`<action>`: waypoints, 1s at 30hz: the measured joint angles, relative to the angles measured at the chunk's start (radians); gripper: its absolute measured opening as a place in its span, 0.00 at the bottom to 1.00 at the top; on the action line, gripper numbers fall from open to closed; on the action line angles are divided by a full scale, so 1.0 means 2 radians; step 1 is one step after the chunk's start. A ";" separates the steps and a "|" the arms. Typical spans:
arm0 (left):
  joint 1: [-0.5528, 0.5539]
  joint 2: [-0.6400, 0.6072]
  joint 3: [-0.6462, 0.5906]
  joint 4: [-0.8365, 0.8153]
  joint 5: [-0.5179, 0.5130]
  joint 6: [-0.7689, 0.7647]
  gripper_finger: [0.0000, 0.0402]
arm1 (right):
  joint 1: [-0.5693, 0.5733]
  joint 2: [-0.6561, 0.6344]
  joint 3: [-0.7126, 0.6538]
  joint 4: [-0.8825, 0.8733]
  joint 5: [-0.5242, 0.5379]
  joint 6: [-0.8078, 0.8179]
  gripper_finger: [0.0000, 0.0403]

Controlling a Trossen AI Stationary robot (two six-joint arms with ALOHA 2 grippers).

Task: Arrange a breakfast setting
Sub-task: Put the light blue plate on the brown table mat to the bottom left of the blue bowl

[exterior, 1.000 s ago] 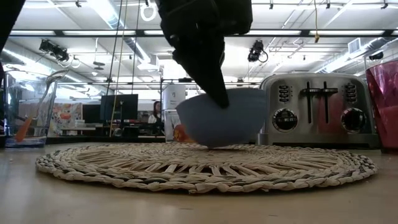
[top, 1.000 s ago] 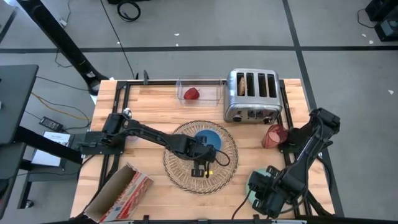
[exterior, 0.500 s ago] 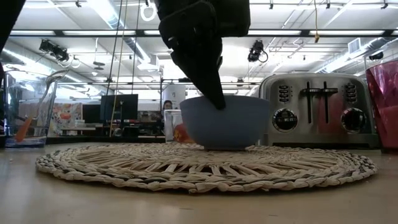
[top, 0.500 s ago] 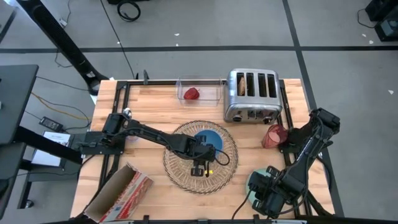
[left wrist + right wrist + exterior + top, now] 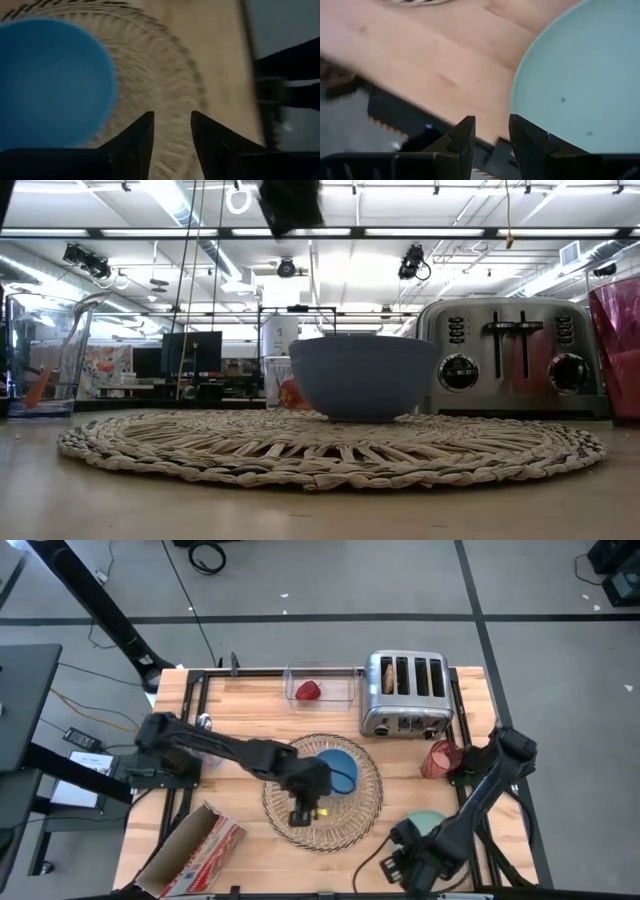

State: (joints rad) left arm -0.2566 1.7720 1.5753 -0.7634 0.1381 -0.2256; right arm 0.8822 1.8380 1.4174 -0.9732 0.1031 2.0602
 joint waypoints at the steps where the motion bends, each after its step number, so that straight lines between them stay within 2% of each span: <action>1: -0.004 -0.015 0.000 0.002 0.004 -0.004 0.34 | -0.002 0.010 0.000 0.001 -0.005 0.013 0.31; 7: -0.027 -0.080 0.001 0.016 -0.011 -0.024 0.34 | -0.022 0.048 0.000 0.000 -0.029 0.025 0.31; 13: -0.048 -0.110 0.000 0.024 -0.031 -0.041 0.34 | -0.039 0.078 0.000 0.002 -0.057 0.001 0.28; 21: -0.074 -0.115 0.000 0.024 -0.033 -0.043 0.34 | -0.047 0.093 0.000 -0.013 -0.073 -0.008 0.18; 30: -0.087 -0.121 0.000 0.023 -0.033 -0.063 0.34 | -0.048 0.102 0.002 -0.011 -0.099 -0.010 0.03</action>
State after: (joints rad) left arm -0.4300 1.5299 1.5745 -0.7181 0.0718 -0.3522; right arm 0.7853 2.0417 1.4209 -0.9961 -0.0943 2.0397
